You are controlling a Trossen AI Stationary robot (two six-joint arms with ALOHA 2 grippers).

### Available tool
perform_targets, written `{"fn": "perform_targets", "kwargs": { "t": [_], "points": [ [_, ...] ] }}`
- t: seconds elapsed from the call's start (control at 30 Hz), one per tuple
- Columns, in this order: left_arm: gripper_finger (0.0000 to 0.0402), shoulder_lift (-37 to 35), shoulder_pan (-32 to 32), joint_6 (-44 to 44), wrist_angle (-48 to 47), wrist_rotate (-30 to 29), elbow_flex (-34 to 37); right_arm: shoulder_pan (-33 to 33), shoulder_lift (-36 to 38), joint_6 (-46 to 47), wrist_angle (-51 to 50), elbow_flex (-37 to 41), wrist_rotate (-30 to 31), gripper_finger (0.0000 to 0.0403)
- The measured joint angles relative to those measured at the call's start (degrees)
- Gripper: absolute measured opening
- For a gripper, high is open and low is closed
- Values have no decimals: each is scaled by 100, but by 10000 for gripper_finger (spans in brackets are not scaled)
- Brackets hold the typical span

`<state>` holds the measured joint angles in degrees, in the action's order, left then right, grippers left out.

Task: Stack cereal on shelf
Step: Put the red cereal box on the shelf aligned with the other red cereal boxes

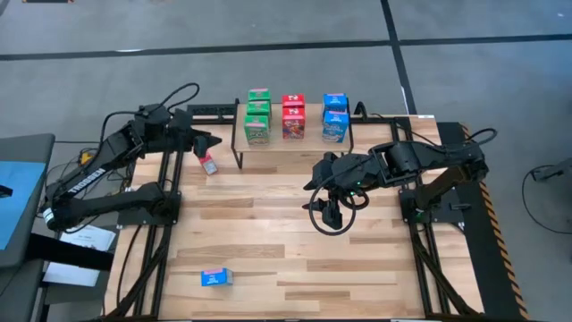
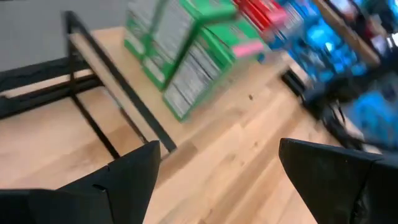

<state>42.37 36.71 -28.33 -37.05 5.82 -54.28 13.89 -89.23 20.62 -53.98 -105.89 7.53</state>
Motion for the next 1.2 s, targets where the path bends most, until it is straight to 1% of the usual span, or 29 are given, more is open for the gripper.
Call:
{"fn": "perform_targets", "kwargs": {
  "t": [0.1,0.17,0.3,0.4,0.53,0.8,0.97,1.2],
  "points": [
    [318,2,0,-781,-17,-493,0,2,0,-2,0,0,0,270],
    [318,0,0,-1348,-204,-907,0,0,0,-5,0,0,0,270],
    [318,2,2,-1745,-748,-1921,0,0,0,-11,0,0,0,270],
    [318,107,2,-2085,-1122,-2355,0,0,0,-11,-4,0,0,270],
    [318,276,0,-2378,-1341,-2518,4,1,0,-14,-4,0,0,270],
    [318,759,0,-2190,-1466,-2568,4,1,0,-207,-12,0,0,270],
    [318,1027,2,-2258,-1478,-2779,4,0,0,-225,-52,0,0,270],
    [318,1362,2,-2256,-1690,-2793,4,0,0,-225,-177,0,0,270]
  ]
}}
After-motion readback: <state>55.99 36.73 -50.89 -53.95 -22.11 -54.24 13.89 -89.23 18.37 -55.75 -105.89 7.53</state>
